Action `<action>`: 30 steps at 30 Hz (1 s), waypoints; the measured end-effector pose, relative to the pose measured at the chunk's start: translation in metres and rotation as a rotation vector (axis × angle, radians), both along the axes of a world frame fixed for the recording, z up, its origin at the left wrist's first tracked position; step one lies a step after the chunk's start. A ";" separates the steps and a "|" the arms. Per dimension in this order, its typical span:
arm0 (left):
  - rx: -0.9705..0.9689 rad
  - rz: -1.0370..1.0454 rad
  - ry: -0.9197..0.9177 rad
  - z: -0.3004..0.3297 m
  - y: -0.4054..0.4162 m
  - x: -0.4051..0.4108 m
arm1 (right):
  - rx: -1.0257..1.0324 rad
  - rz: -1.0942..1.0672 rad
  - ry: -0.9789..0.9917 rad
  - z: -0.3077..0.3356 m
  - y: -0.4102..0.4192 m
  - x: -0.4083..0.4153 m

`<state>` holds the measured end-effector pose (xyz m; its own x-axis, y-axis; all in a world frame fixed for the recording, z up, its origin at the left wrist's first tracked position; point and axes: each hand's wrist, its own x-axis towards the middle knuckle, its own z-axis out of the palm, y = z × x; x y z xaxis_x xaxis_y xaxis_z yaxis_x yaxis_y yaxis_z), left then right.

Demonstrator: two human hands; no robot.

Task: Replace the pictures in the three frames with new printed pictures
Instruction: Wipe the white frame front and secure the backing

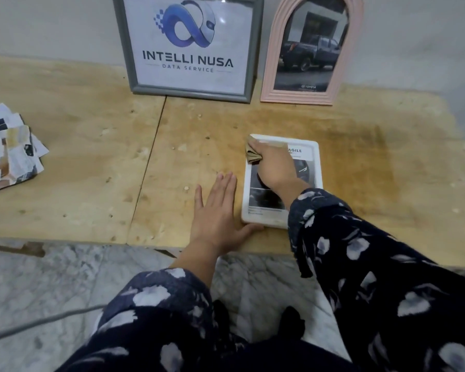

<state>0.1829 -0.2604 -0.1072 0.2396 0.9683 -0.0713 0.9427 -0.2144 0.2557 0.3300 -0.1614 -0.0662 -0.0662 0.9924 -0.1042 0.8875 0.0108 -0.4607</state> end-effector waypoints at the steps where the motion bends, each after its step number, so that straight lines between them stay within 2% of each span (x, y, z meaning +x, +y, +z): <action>1: 0.001 -0.001 0.000 -0.001 -0.001 0.000 | -0.003 0.006 0.001 -0.001 -0.009 0.001; 14: 0.001 0.008 0.021 -0.001 -0.002 0.002 | 0.021 0.122 0.089 -0.013 -0.100 0.017; 17: 0.019 -0.019 0.029 -0.002 -0.004 0.001 | -0.011 0.165 0.137 -0.007 -0.112 0.022; 19: 0.025 -0.038 0.043 -0.003 -0.004 -0.001 | -0.102 0.186 0.159 0.000 -0.109 0.027; 22: 0.029 -0.051 0.073 -0.003 -0.003 0.000 | -0.239 0.179 0.372 0.019 -0.086 0.034; 24: 0.028 -0.052 0.082 -0.004 -0.002 0.001 | -0.222 0.052 0.530 0.034 -0.063 0.038; 25: 0.029 -0.048 0.085 -0.004 -0.002 0.001 | -0.194 -0.025 0.540 0.040 -0.051 0.041; 27: 0.037 -0.041 0.088 -0.006 -0.001 0.001 | -0.117 -0.075 0.369 0.045 -0.023 0.044; 30: 0.052 -0.031 0.080 -0.008 -0.001 0.001 | 0.014 -0.001 0.106 0.043 0.006 0.041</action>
<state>0.1840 -0.2618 -0.1153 0.2652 0.9633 -0.0411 0.9523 -0.2550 0.1675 0.3712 -0.1555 -0.0234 -0.0755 0.9937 -0.0828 0.8337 0.0174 -0.5519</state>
